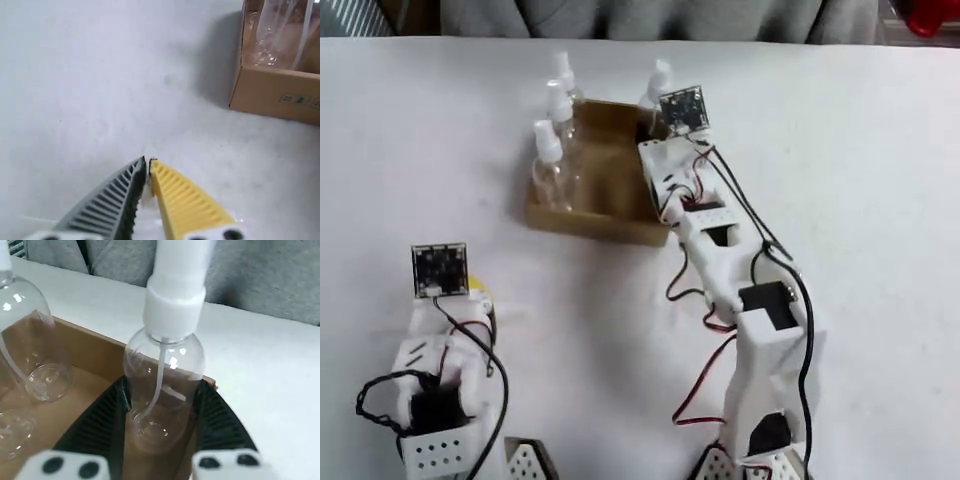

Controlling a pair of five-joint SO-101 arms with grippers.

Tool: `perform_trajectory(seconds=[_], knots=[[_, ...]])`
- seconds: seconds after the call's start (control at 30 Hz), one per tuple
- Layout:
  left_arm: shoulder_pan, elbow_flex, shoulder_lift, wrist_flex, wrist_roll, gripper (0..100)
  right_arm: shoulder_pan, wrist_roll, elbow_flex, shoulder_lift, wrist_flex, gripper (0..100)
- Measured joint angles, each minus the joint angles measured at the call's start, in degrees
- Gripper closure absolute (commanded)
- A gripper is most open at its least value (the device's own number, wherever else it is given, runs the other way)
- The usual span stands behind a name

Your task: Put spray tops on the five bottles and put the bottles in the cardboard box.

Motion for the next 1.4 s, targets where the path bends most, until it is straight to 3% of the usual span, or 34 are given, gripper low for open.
perform_trajectory(seconds=[0.8,1.03,1.4], knots=[[0.0,0.0,-0.3,0.0,0.0,98,0.0,0.0,0.0,0.1,0.0,97.8],[0.0,0.0,-0.3,0.0,0.0,98,-0.1,0.0,0.0,0.1,0.0,85.1],[0.0,0.0,-0.3,0.0,0.0,98,-0.7,0.0,0.0,0.3,0.0,83.9]])
